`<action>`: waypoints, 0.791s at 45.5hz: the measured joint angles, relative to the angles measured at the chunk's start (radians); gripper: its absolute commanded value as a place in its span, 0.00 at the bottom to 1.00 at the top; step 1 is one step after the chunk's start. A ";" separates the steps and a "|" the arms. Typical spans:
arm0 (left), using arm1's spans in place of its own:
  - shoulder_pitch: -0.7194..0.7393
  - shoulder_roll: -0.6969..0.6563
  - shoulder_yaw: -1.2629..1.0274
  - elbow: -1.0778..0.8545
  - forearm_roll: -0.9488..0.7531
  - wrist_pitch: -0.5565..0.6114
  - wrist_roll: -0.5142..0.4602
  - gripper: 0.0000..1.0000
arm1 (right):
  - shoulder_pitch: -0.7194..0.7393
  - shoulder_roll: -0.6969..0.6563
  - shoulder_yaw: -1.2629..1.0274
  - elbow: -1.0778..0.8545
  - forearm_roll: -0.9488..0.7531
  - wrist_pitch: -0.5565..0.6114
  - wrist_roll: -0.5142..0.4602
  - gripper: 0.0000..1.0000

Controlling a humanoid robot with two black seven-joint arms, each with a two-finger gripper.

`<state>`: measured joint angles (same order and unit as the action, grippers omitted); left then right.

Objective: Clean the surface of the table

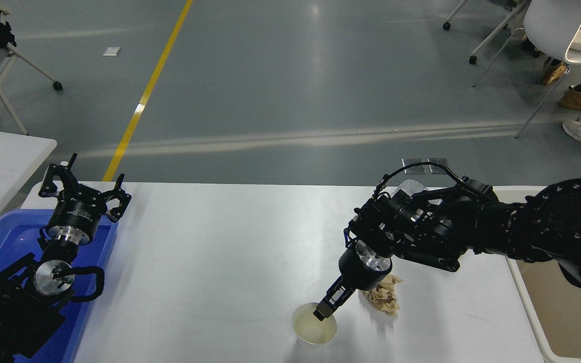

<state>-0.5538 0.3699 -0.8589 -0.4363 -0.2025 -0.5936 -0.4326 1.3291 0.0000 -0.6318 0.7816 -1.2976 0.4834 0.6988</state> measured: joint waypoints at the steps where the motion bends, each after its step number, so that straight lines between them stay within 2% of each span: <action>1: 0.000 0.000 0.000 0.000 0.000 0.000 0.000 1.00 | 0.001 0.000 -0.003 0.000 0.000 0.000 0.008 0.17; 11: 0.000 0.000 0.000 0.000 0.000 0.000 0.000 1.00 | 0.004 0.000 -0.018 -0.001 -0.001 0.000 0.050 0.15; 19: 0.000 0.000 0.000 0.000 0.000 0.000 0.000 1.00 | -0.002 0.000 -0.023 -0.010 -0.001 -0.001 0.063 0.00; 36: 0.000 0.000 0.000 0.000 0.000 0.000 0.000 1.00 | -0.001 0.000 -0.050 -0.032 -0.007 -0.040 0.145 0.00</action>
<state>-0.5538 0.3696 -0.8589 -0.4365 -0.2025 -0.5937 -0.4326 1.3280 0.0000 -0.6814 0.7499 -1.3051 0.4438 0.8442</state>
